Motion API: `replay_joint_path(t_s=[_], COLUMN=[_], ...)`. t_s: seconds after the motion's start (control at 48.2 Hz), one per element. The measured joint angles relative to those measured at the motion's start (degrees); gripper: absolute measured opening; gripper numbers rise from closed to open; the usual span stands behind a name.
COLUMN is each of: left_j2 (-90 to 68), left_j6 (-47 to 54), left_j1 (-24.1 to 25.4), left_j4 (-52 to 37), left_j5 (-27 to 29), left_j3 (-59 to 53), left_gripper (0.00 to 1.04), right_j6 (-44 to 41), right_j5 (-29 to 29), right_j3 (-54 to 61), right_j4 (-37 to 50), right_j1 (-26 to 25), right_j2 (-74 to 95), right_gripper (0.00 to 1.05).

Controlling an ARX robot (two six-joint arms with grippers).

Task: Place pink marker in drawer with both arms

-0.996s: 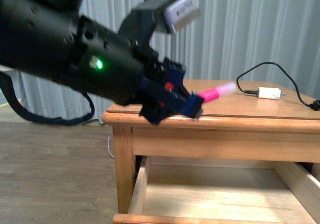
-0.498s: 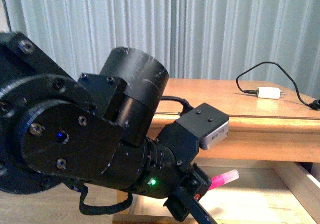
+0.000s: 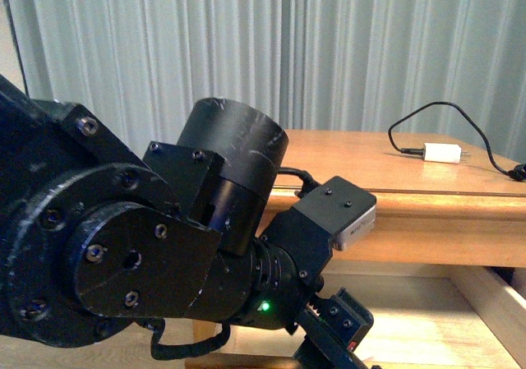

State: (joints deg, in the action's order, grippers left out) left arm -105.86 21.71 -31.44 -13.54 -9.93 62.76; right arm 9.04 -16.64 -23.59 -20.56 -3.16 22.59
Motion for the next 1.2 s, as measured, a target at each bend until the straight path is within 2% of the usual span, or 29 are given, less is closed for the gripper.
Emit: replay_joint_path(t_s=[0.083, 0.145, 0.187, 0.29, 0.519, 0.602, 0.705, 0.892, 1.1, 1.141, 1.203], left_j2=[3.8, 8.4, 10.4, 17.4, 38.2, 51.7, 68.7, 84.4, 85.0, 85.9, 87.5], left_j6=[-2.7, -5.9, -7.2, -10.5, -10.3, -10.8, -14.4, -20.4, -22.3, -22.0, -22.0], left_j1=[0.6, 1.8, 2.4, 4.5, 7.0, 9.2, 14.5, 23.1, 23.9, 24.2, 27.7], left_j4=[-0.1, -1.3, -1.9, -3.5, -3.5, 1.4, 12.2, 21.4, 21.5, 18.8, 13.7], left_j5=[2.4, 6.1, 7.4, 9.9, 14.8, 17.6, 19.7, 17.1, 16.5, 16.6, 11.6], left_j3=[-1.3, -3.7, -4.9, -9.7, -22.8, -30.2, -36.6, -41.2, -41.6, -42.7, -45.7], left_gripper=[0.82, 0.96, 1.00, 0.98, 0.99, 0.99, 0.99, 0.99, 0.99, 0.94, 0.83], right_j6=[0.0, 0.0, 0.0, 0.0, 0.0, 0.0, 0.0, 0.0, 0.0, 0.0, 0.0], right_j5=[0.0, 0.0, 0.0, 0.0, 0.0, 0.0, 0.0, 0.0, 0.0, 0.0, 0.0], right_j3=[0.0, 0.0, 0.0, 0.0, 0.0, 0.0, 0.0, 0.0, 0.0, 0.0, 0.0], right_j4=[0.0, 0.0, 0.0, 0.0, 0.0, 0.0, 0.0, 0.0, 0.0, 0.0, 0.0], right_j1=[0.0, 0.0, 0.0, 0.0, 0.0, 0.0, 0.0, 0.0, 0.0, 0.0, 0.0], right_j2=[0.0, 0.0, 0.0, 0.0, 0.0, 0.0, 0.0, 0.0, 0.0, 0.0, 0.0], right_gripper=[0.96, 0.96, 0.96, 0.96, 0.96, 0.96, 0.96, 0.96, 0.96, 0.96, 0.96])
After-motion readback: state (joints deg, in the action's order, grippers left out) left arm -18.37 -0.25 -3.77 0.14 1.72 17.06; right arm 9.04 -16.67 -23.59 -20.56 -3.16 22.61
